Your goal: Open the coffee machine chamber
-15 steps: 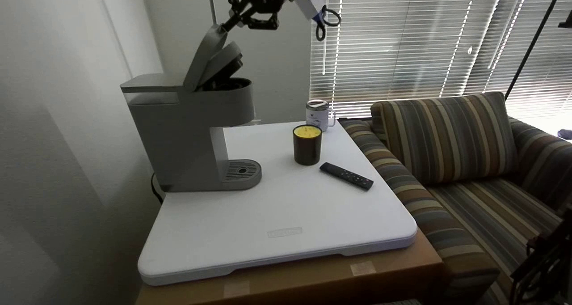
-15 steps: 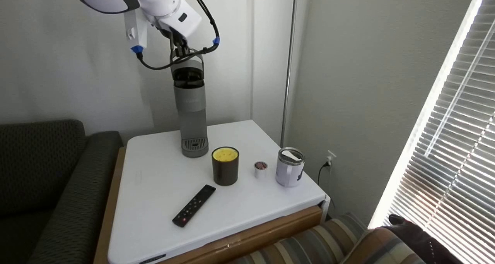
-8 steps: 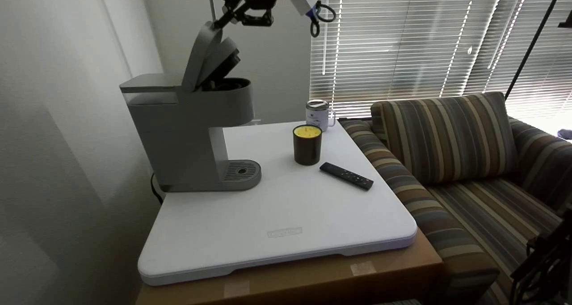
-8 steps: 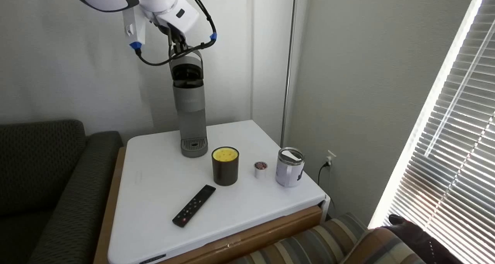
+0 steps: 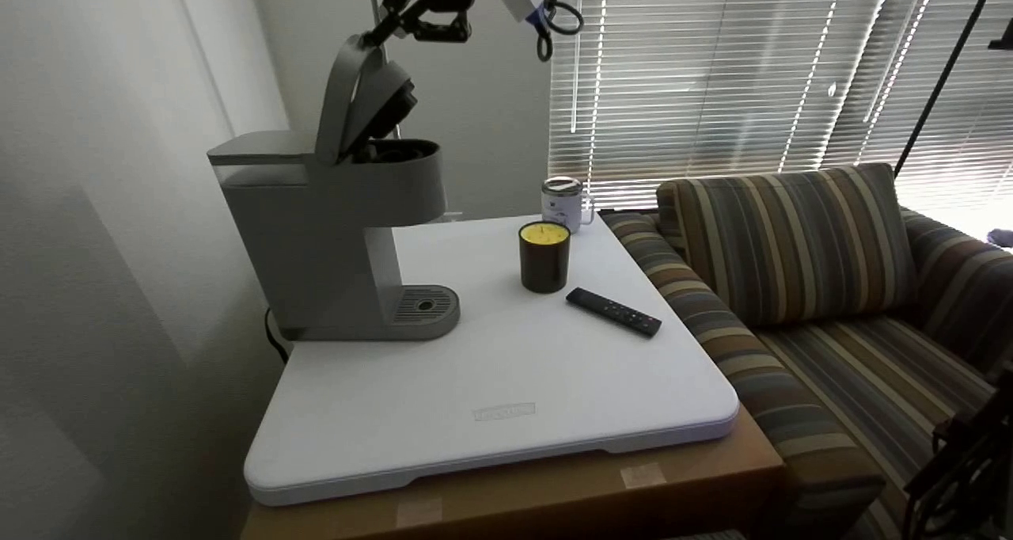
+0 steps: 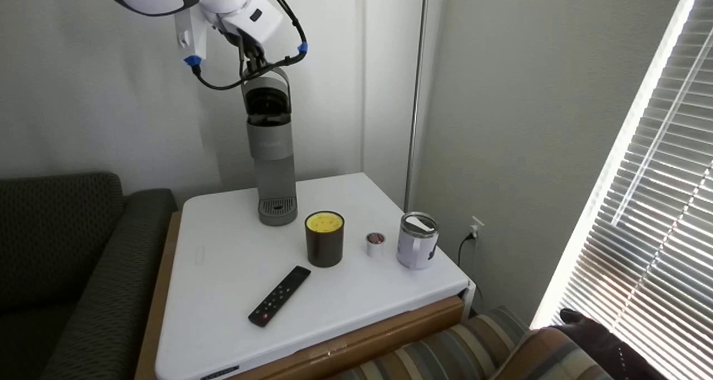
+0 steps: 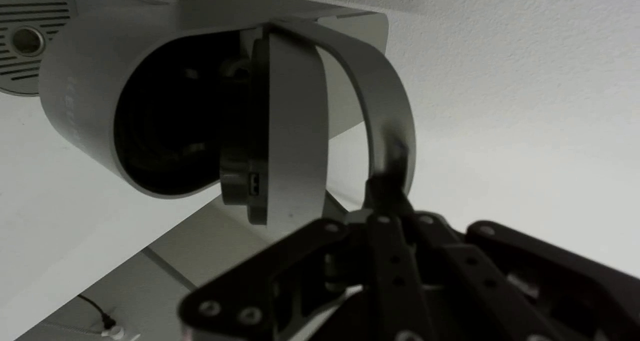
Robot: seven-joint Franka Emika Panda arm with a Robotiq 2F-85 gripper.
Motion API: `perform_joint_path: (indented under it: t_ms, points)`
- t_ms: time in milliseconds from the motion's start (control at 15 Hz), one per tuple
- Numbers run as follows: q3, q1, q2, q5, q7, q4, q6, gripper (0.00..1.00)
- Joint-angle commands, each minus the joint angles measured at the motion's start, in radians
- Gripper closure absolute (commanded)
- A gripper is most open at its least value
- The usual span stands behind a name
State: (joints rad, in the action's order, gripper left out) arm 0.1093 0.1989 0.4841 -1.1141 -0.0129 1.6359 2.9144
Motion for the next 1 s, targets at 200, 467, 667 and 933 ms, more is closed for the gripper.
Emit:
perform_joint_path:
  t_ms: [200, 467, 667, 933]
  points:
    - [-0.024, 0.032, 0.031, 0.060, -0.065, -0.037, 0.024, 1.00]
    - [-0.020, 0.016, 0.029, 0.190, -0.163, -0.029, 0.024, 1.00]
    - [-0.034, 0.011, 0.026, 0.298, -0.247, -0.023, 0.015, 1.00]
    - [-0.043, 0.004, 0.030, 0.413, -0.338, -0.031, 0.005, 1.00]
